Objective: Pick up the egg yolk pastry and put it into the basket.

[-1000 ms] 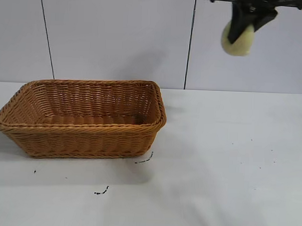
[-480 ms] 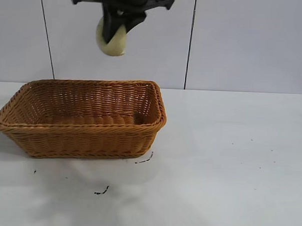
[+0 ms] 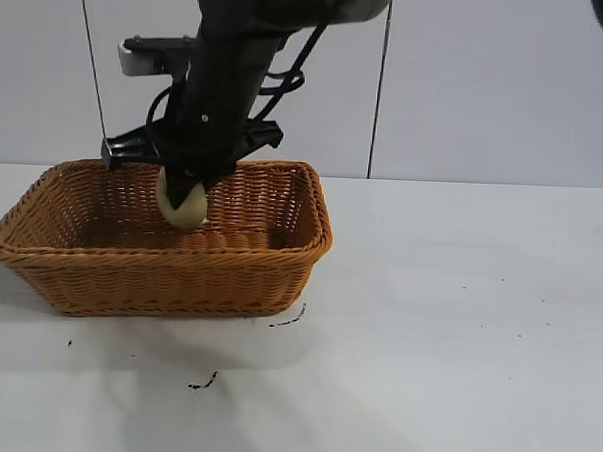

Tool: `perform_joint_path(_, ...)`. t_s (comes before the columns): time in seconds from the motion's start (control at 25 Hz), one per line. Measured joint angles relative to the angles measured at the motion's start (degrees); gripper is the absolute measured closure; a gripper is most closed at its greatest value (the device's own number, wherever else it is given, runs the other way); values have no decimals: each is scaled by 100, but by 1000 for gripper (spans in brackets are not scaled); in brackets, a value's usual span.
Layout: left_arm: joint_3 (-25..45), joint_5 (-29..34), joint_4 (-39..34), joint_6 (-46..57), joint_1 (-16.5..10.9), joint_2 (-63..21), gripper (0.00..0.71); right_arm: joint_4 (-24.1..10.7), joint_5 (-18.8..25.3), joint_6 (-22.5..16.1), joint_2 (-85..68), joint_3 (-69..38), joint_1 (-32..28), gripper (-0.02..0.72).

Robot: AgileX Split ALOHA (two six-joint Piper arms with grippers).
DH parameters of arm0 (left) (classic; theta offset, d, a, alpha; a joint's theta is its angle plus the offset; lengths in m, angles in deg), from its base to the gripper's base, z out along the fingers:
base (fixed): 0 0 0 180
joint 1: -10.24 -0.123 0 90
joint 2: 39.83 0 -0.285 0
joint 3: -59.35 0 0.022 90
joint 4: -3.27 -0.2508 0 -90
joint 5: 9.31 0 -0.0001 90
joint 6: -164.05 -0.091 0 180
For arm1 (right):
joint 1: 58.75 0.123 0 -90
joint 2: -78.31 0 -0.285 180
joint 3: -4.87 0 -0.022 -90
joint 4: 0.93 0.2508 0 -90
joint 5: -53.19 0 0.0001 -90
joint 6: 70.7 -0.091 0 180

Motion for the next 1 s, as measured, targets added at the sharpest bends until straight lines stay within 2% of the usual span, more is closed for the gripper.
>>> perform_joint_path(0.12, 0, 0, 0, 0, 0, 0, 17, 6, -5, 0, 26, 0, 0, 438)
perform_joint_path(0.28, 0, 0, 0, 0, 0, 0, 17, 6, 6, -7, 18, 14, 0, 155)
perform_joint_path(0.36, 0, 0, 0, 0, 0, 0, 17, 6, 121, -7, -39, 14, 0, 61)
perform_joint_path(0.48, 0, 0, 0, 0, 0, 0, 17, -6, 268, -21, -253, 14, 0, 21)
perform_joint_path(0.72, 0, 0, 0, 0, 0, 0, 17, -60, 569, -21, -835, 14, -74, 15)
perform_joint_path(0.84, 0, 0, 0, 0, 0, 0, 17, -60, 866, -21, -1047, 19, -310, 13)
perform_joint_path(1.0, 0, 0, 0, 0, 0, 0, 17, -60, 1342, -21, -1125, 26, -942, 8)
